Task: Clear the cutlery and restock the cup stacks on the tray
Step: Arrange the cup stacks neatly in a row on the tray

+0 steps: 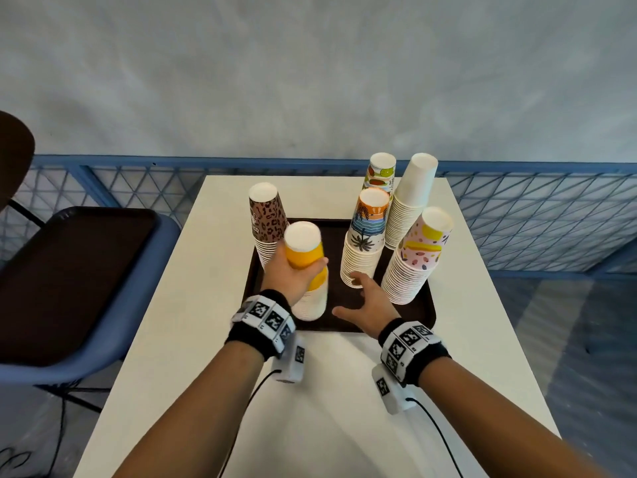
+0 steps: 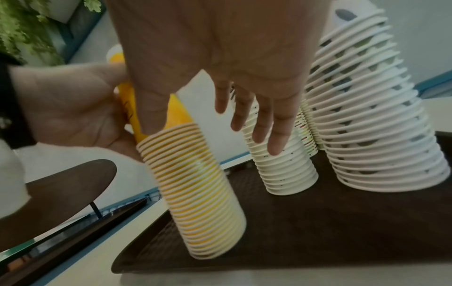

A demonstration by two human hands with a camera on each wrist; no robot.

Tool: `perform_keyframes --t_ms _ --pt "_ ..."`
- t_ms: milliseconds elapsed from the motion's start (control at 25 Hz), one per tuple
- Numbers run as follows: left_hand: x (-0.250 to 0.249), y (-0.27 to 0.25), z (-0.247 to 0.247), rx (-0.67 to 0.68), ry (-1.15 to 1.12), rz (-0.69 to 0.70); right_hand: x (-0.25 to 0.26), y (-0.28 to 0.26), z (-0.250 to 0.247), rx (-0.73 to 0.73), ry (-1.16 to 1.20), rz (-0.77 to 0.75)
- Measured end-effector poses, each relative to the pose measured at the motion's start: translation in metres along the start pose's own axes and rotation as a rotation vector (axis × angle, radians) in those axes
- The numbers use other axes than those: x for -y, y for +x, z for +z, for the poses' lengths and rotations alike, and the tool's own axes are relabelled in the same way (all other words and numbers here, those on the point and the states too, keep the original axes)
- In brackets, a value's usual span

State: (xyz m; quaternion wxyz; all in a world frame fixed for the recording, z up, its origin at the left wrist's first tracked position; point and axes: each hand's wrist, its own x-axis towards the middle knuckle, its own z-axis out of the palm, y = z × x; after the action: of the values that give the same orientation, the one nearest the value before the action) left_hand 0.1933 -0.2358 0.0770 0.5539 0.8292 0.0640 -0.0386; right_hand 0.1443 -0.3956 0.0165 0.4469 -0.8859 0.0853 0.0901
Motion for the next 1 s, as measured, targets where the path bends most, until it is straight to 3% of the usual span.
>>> perform_keyframes --t_ms 120,280,320,400,480,520,600,680,840,1000 --pt "-0.006 -0.006 0.032 0.188 0.041 0.074 0.009 0.007 0.004 -0.090 0.145 -0.038" --pt "0.002 -0.007 0.046 0.368 0.092 0.128 0.008 0.016 0.001 -0.255 0.362 0.067" --pt "0.006 -0.007 0.041 0.318 0.085 0.149 0.006 0.016 0.000 -0.272 0.354 0.084" --pt "0.013 -0.003 0.021 0.057 0.003 0.147 0.007 0.012 -0.001 -0.277 0.307 0.082" --pt "0.022 0.013 -0.004 -0.190 -0.065 0.077 0.007 0.005 -0.005 -0.243 0.294 0.070" --pt "0.026 0.024 -0.017 -0.241 -0.081 0.027 0.003 0.001 -0.007 -0.206 0.270 0.086" --pt "0.030 0.044 -0.035 -0.240 -0.091 -0.076 -0.012 -0.007 -0.013 -0.167 0.145 0.146" --pt "0.034 0.063 -0.042 -0.208 -0.081 -0.130 -0.034 -0.015 -0.021 -0.244 0.048 0.213" --pt "0.045 0.094 -0.035 -0.123 -0.014 -0.120 -0.066 -0.012 -0.044 -0.493 0.121 0.290" --pt "0.053 0.111 -0.015 -0.065 -0.057 -0.118 -0.073 0.023 -0.064 -0.471 0.219 0.253"
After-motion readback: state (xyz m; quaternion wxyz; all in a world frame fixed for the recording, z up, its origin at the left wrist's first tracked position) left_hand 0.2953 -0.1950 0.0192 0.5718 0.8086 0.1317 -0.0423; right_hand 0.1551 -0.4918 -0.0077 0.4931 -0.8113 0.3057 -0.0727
